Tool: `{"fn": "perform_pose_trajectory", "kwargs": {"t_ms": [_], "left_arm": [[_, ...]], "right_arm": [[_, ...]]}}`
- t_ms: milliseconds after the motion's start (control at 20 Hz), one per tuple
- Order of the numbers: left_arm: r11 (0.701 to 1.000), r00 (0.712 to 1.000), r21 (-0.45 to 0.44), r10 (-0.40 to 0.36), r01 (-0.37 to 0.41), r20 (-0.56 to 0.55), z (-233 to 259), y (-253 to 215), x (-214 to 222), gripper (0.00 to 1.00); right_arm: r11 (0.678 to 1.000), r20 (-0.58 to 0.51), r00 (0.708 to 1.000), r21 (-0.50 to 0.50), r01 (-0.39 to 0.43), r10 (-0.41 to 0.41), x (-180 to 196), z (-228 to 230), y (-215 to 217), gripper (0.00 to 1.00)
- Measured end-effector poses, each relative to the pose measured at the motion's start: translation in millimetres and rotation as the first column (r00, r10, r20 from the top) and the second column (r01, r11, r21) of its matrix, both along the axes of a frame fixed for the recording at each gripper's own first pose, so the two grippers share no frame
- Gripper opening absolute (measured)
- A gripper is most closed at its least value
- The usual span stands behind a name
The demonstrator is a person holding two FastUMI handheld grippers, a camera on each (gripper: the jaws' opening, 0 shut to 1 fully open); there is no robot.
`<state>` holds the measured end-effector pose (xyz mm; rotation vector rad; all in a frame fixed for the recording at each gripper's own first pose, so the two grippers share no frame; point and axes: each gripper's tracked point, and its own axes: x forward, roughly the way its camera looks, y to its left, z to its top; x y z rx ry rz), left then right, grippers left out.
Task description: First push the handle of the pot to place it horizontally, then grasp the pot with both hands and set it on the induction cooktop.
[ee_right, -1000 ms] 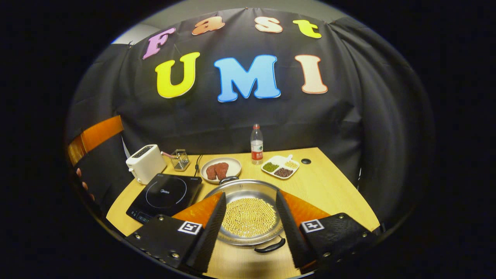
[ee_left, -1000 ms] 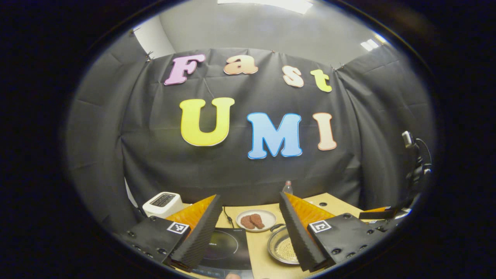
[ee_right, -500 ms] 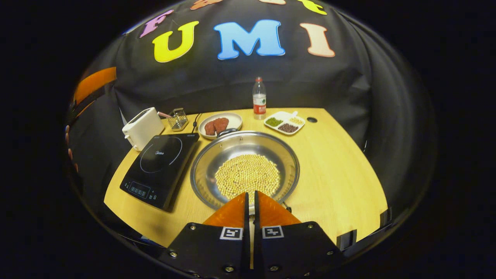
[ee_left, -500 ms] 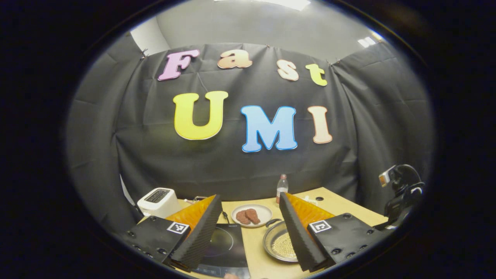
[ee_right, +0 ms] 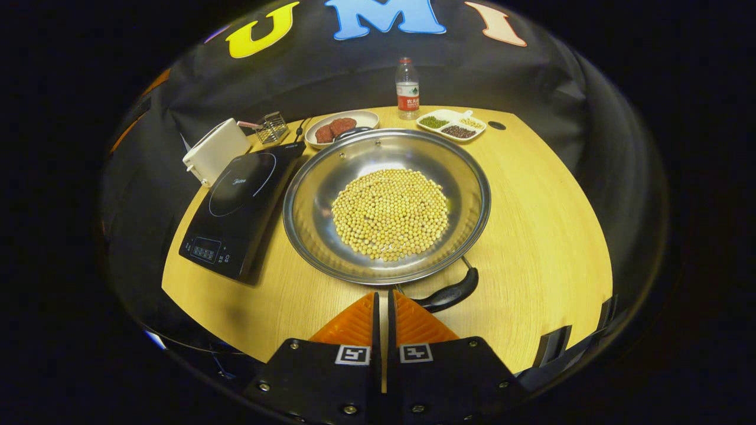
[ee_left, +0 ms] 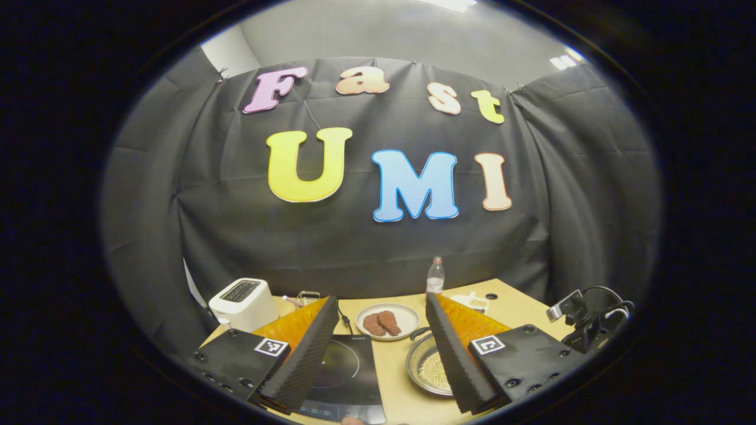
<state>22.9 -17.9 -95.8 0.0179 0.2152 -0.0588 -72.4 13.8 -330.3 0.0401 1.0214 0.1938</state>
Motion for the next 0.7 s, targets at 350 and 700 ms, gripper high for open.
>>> {"fn": "perform_pose_trajectory", "kwargs": {"t_ms": [350, 700], "left_arm": [[1.000, 0.999, 0.003, 0.028, -0.028, -0.019, -5, 10, 3, 0.96], [1.000, 0.999, 0.003, 0.003, -0.003, -0.038, -16, -5, 9, 0.95]], "right_arm": [[1.000, -0.071, 0.997, -0.003, 0.008, -0.008, 0, -19, -3, 0.02], [0.999, -0.063, 0.998, -0.052, -0.007, 0.004, 5, -18, -20, 0.01]]}}
